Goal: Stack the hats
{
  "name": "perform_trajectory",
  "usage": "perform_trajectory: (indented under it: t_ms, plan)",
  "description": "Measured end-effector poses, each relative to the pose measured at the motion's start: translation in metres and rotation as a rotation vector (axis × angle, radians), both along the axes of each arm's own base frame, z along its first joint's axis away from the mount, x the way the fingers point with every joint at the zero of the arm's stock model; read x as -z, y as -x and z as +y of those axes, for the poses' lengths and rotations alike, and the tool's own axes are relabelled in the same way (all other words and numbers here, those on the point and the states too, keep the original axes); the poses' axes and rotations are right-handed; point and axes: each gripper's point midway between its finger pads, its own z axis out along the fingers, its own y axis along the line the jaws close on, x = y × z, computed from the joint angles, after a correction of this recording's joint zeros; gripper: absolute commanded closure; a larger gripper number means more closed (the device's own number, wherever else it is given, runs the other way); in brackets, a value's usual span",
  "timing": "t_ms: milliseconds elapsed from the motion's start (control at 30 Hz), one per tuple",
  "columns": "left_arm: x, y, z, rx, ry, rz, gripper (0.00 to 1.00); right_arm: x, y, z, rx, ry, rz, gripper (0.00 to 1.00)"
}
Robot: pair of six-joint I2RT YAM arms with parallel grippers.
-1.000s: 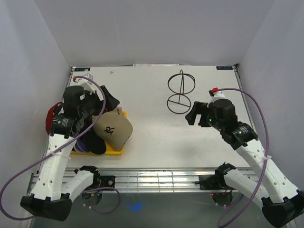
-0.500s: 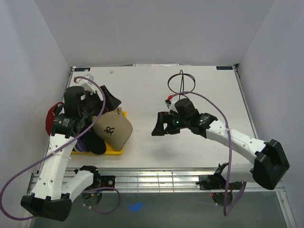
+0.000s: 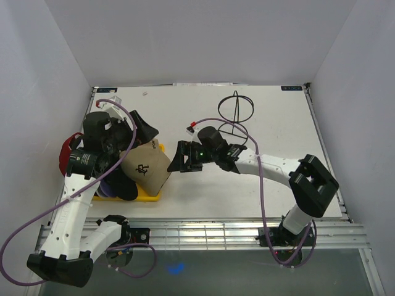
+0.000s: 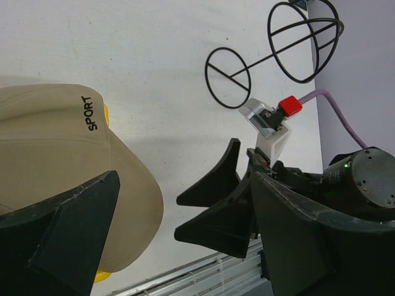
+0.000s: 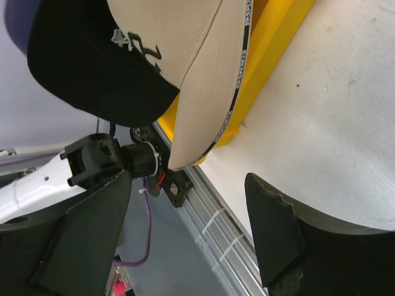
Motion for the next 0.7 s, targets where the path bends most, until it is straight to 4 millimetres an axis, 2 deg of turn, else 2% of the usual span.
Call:
perform_trajectory:
  t_ms: [367,700]
  plan:
    - [-0.021,0.0,-0.001,0.004,0.016,-0.046,0.02,0.018,-0.023,0.036,0.047,-0.022,0.084,0.34]
    - [-0.021,0.001,-0.001,0.004,0.015,-0.039,0.02,0.018,-0.028,0.05,0.071,-0.065,0.155,0.56]
